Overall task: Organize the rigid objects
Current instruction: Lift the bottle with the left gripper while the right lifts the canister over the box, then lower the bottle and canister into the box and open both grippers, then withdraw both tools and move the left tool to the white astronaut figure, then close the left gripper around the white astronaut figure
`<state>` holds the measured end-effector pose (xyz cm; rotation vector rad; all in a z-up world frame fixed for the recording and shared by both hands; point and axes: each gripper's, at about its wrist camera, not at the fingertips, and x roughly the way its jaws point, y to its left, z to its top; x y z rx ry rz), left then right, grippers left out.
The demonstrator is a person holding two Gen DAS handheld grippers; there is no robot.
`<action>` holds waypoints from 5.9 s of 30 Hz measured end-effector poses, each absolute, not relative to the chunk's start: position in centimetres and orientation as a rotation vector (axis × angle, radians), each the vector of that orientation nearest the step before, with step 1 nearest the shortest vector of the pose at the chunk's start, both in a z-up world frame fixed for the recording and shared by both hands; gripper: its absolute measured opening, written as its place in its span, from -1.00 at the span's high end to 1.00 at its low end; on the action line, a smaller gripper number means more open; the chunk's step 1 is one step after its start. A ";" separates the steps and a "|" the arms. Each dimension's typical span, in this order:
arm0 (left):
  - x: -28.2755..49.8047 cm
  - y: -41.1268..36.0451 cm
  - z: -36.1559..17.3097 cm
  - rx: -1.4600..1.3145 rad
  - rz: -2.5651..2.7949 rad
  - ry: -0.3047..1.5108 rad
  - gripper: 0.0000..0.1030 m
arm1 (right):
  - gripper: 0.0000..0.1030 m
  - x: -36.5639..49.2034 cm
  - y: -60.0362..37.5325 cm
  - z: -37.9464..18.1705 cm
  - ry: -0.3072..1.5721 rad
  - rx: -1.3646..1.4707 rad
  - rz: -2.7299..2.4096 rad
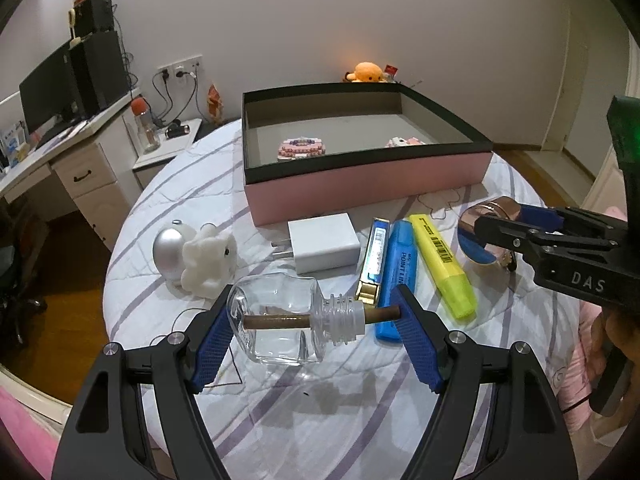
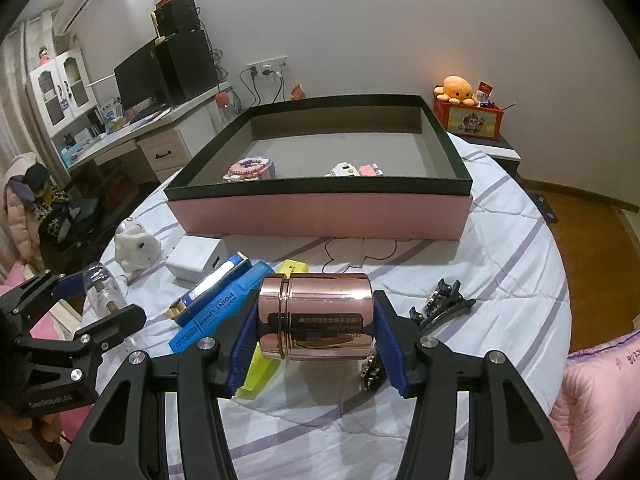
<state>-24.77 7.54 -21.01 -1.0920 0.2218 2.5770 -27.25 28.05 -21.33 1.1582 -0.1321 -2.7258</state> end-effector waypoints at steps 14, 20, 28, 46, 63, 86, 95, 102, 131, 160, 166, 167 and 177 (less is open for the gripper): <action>-25.3 8.3 -19.3 -1.045 2.587 0.237 -0.49 | -0.07 -27.2 28.4 -19.9 -0.116 1.121 -2.743; -26.4 9.0 -17.0 -0.978 2.605 0.250 -0.49 | -0.07 -27.7 28.4 -18.1 -0.079 1.071 -2.760; -29.1 10.8 -14.1 -0.904 2.600 0.260 -0.49 | -0.07 -29.3 28.7 -16.0 -0.040 1.019 -2.781; -40.3 13.4 -16.0 -1.026 2.571 0.274 -0.49 | -0.07 -37.6 29.9 -15.9 0.008 1.046 -2.787; -44.4 15.7 -20.9 -1.184 2.526 0.364 -0.51 | -0.08 -43.6 30.0 -19.9 0.051 1.225 -2.757; -35.2 8.6 -15.1 -0.994 2.718 0.150 -0.90 | -0.53 -35.8 31.2 -14.5 -0.063 0.989 -2.871; -27.6 3.8 -13.0 -0.881 2.810 0.074 -0.99 | -0.58 -27.8 31.0 -12.5 -0.067 0.866 -2.939; -24.1 1.2 -14.7 -0.927 2.809 0.078 -0.99 | -0.59 -23.8 31.0 -13.6 -0.121 0.880 -2.940; -25.4 -1.0 -19.7 -1.126 2.765 0.105 -0.99 | -0.59 -22.8 30.8 -18.6 -0.172 1.075 -2.891; -34.9 -1.0 -25.2 -1.241 2.608 0.094 -0.94 | -0.58 -28.0 32.5 -25.0 -0.265 1.323 -2.833; -34.7 -1.0 -25.3 -1.232 2.599 0.095 -0.69 | -0.58 -28.0 32.8 -25.0 -0.284 1.318 -2.827; -34.6 -0.8 -25.3 -1.232 2.595 0.102 -0.66 | -0.58 -28.0 32.7 -25.0 -0.281 1.320 -2.827; -33.8 -0.5 -25.1 -1.240 2.580 0.120 -0.41 | -0.58 -27.6 32.7 -25.1 -0.274 1.328 -2.821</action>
